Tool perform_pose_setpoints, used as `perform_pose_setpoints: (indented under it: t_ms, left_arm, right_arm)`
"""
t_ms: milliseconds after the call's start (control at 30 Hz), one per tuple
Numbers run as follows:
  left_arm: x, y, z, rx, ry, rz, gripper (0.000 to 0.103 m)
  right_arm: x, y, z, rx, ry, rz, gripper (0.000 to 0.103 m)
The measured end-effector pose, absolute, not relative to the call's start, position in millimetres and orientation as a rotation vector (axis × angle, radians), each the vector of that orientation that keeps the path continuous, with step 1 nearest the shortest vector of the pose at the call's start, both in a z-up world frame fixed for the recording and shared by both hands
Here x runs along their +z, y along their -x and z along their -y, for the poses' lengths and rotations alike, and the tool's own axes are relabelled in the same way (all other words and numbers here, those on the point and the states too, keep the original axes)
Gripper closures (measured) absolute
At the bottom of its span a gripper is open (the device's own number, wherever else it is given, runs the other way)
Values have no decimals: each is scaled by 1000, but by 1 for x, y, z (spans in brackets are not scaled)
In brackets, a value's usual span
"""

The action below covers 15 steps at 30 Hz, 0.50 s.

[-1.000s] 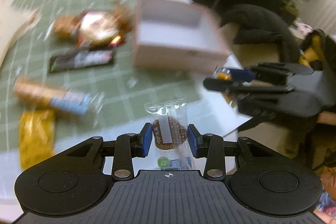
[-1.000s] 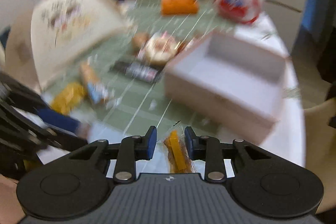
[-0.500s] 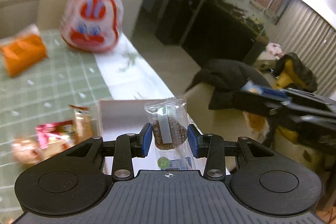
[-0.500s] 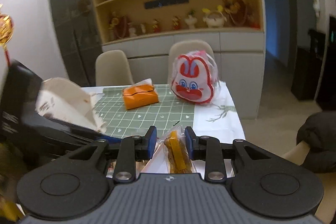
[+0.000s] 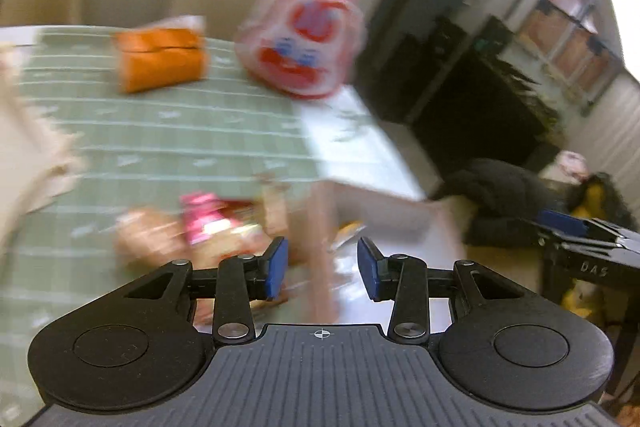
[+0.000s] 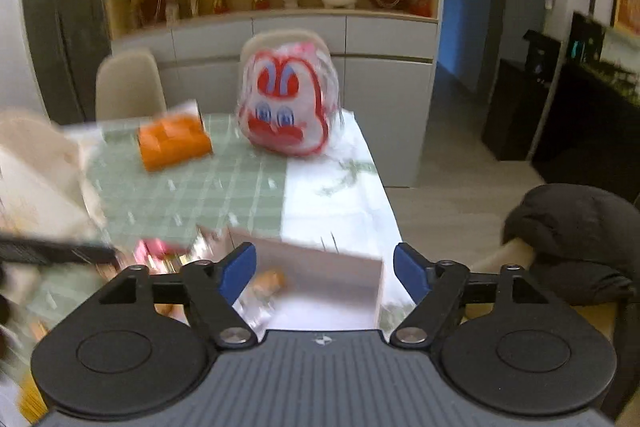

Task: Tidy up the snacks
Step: 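Carry both packets over the pink box and open both tools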

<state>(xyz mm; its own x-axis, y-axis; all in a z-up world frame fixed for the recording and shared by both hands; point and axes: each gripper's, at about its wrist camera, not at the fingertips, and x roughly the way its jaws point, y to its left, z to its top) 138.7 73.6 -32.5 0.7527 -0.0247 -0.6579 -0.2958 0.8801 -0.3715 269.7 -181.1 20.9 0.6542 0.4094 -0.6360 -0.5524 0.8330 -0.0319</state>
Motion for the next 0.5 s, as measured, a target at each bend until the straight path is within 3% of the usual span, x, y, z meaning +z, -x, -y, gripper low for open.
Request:
perform_pose_setpoints:
  t_ms: [200,300,500]
  left_arm:
    - [-65,-38,-119,456,586,-754,60]
    - [-77,3,-136,544,668,-767,60]
    - [-84,51,-127,500,659,-829,60]
  right_arm:
    - [-19,-205,143,632,423,-572,26]
    - [-27,-169,116,791,442,-538,19]
    - [-58,-129,31,1219,482,-717,19]
